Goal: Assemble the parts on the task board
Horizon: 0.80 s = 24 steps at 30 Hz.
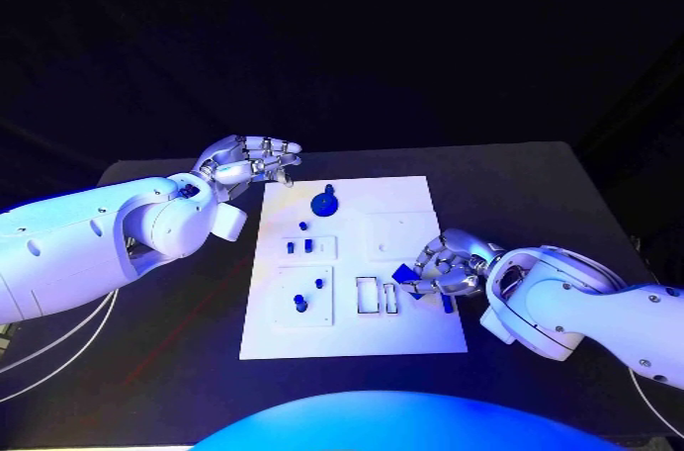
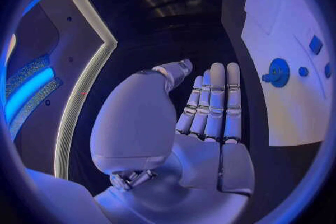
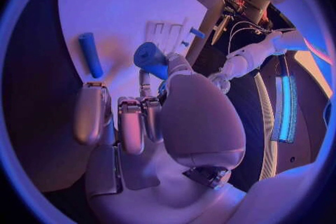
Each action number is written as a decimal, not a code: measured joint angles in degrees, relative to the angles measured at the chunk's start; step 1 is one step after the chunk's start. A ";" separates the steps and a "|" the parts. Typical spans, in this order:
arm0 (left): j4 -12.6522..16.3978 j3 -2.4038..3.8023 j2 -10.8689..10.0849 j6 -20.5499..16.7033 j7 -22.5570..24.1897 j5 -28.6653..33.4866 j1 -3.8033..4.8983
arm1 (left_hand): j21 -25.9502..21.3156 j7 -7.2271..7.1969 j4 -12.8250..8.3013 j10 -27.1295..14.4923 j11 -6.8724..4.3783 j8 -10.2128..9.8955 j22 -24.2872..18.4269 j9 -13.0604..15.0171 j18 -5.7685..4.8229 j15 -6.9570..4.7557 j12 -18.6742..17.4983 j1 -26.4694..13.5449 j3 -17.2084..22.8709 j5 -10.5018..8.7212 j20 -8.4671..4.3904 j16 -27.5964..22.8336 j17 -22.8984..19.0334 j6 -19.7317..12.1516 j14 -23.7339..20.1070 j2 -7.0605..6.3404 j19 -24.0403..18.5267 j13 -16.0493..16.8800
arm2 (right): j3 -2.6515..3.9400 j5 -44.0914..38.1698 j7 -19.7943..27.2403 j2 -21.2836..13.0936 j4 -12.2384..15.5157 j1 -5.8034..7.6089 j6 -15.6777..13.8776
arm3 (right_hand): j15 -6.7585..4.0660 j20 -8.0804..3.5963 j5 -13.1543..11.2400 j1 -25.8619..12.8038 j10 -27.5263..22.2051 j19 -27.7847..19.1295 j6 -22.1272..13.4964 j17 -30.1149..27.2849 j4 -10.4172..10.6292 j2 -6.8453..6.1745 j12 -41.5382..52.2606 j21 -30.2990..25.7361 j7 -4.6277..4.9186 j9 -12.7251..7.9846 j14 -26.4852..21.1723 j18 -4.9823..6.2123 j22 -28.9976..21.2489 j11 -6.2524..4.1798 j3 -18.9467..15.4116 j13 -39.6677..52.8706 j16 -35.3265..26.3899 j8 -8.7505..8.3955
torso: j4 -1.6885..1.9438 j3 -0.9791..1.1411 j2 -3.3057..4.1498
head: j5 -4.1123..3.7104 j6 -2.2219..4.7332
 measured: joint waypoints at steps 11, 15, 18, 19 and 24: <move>-0.06 -0.01 0.09 0.00 0.00 0.49 0.00 | -0.22 0.00 0.16 0.00 0.00 0.00 -0.07 0.00 0.00 0.00 0.00 0.00 0.16 0.00 0.00 0.00 0.00 0.00 0.00 0.00 0.00 0.00 | -0.01 3.61 1.57 2.33 0.46 0.40 -0.87 | -0.39 -0.11 -0.77 -0.51 0.05 -0.12 0.18 0.00 0.17 0.51 0.00 0.00 0.19 0.00 0.01 0.00 -0.01 -0.34 0.48 -0.01 0.00 0.00 | -0.03 0.06 0.04 | 0.37 -0.30; -0.03 -0.01 0.14 0.00 0.00 0.63 0.00 | -0.22 0.00 0.16 0.00 0.00 0.00 -0.07 0.00 0.00 0.00 0.00 0.00 0.16 0.00 0.00 0.00 0.00 0.00 0.00 0.00 0.00 0.00 | -0.03 4.52 1.47 3.86 -0.42 -0.40 -0.27 | -0.39 -0.41 -1.59 -1.18 0.04 0.00 0.20 -0.01 0.17 1.17 -0.23 -0.79 0.21 0.00 0.01 0.00 -0.01 -0.34 0.49 -0.01 0.00 0.00 | -0.01 0.05 0.04 | 0.57 -0.48; -0.03 -0.01 0.14 0.00 0.00 0.72 0.00 | -0.22 0.00 0.16 0.00 0.00 0.00 -0.07 0.00 0.00 0.00 0.00 0.00 0.16 0.00 0.00 0.00 0.00 0.00 0.00 0.00 0.00 0.01 | -0.06 4.85 1.09 4.89 -0.98 -0.80 0.47 | -0.39 -0.40 -3.17 -1.58 0.05 0.00 0.50 -0.01 0.17 1.52 -0.77 -1.35 0.50 0.00 0.01 0.00 -0.01 -0.34 0.49 -0.01 0.00 0.00 | -0.01 0.03 0.03 | 0.68 -0.58; -0.04 -0.01 0.14 0.00 0.00 0.74 0.00 | -0.22 0.00 0.16 0.00 0.00 0.00 -0.07 0.00 0.00 0.00 0.00 0.00 0.16 0.00 0.00 0.00 0.00 0.00 0.00 0.00 0.00 0.01 | -0.06 4.88 0.91 5.19 -1.17 -0.89 0.69 | -0.39 -0.41 -4.36 -2.04 0.05 0.00 0.50 -0.01 0.25 1.49 -0.84 -1.35 0.50 0.00 0.01 0.00 0.01 -0.34 0.57 -0.01 0.00 0.00 | -0.01 0.01 0.03 | 0.70 -0.60; -0.08 0.00 0.15 0.00 0.00 0.79 0.00 | -0.22 0.00 0.16 0.00 0.00 0.00 -0.06 0.00 0.00 0.00 0.00 0.00 0.16 0.00 0.00 0.00 0.00 0.00 0.00 0.00 0.00 0.01 | -0.06 4.79 -0.29 6.65 -2.11 -1.16 2.12 | -0.38 -0.40 -7.31 -4.18 0.05 0.00 0.61 -0.01 -0.01 0.92 -0.84 -1.35 0.61 0.01 0.01 0.00 0.04 -0.34 2.72 -0.01 0.00 0.02 | -0.02 -0.07 0.01 | 0.72 -0.73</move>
